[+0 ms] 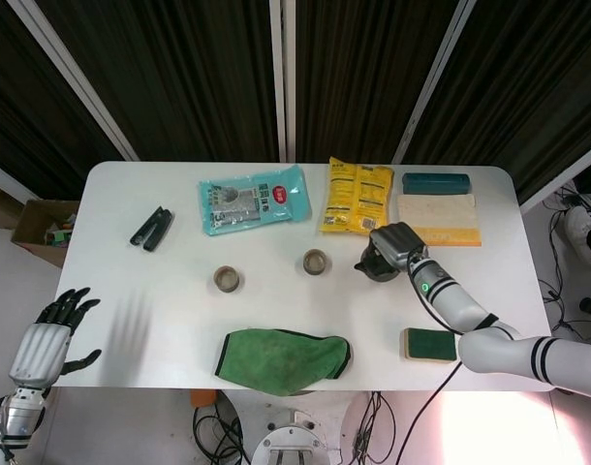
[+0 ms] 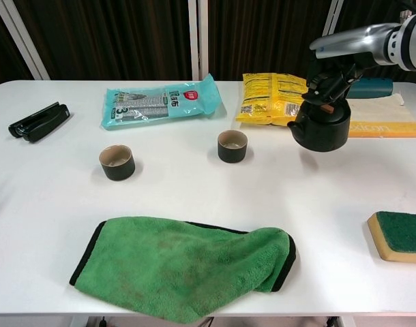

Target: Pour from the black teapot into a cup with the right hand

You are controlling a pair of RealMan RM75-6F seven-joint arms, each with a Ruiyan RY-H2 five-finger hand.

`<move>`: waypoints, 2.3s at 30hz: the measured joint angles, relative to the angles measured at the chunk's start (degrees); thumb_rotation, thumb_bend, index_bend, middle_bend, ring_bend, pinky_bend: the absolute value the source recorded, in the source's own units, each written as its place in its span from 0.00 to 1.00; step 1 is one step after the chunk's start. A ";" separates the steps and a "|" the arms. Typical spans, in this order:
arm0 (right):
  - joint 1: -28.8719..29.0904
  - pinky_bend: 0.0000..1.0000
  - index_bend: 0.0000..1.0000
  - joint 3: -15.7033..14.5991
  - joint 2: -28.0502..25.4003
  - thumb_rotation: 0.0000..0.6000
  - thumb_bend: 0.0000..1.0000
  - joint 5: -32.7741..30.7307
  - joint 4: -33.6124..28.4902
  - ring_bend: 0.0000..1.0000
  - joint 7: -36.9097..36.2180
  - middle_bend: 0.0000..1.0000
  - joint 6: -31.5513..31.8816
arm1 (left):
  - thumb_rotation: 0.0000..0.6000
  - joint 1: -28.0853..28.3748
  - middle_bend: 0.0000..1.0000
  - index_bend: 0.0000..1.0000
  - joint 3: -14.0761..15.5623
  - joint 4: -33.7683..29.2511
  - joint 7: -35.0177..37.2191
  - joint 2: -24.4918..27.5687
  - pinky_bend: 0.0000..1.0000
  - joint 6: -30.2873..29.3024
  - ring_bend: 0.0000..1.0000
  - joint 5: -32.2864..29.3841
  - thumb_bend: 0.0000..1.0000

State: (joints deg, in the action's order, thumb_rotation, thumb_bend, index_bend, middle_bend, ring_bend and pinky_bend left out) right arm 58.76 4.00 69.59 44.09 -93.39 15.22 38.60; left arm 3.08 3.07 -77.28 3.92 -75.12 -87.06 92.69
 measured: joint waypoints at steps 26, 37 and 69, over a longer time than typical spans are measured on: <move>4.07 0.54 1.00 2.44 8.94 0.97 0.54 7.72 13.55 0.97 -2.70 1.00 -5.98 | 1.00 0.12 0.09 0.21 -0.36 1.01 1.51 0.06 0.23 0.89 0.07 -1.16 0.13; 5.61 0.54 1.00 3.16 11.59 1.00 0.53 10.45 17.23 0.97 -3.60 1.00 -7.60 | 1.00 0.13 0.09 0.21 -0.45 1.16 1.75 0.05 0.23 1.01 0.07 -1.39 0.13; 10.82 0.54 1.00 0.92 15.46 1.00 0.53 6.37 19.96 0.97 6.84 1.00 -6.16 | 1.00 -0.26 0.09 0.21 -0.56 3.50 4.52 -0.59 0.23 0.39 0.07 -1.54 0.13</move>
State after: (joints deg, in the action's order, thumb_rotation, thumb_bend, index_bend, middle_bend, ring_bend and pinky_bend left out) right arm 69.58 4.92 85.04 50.47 -73.43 22.07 32.44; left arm 2.82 2.51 -73.78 8.44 -75.71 -86.67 91.15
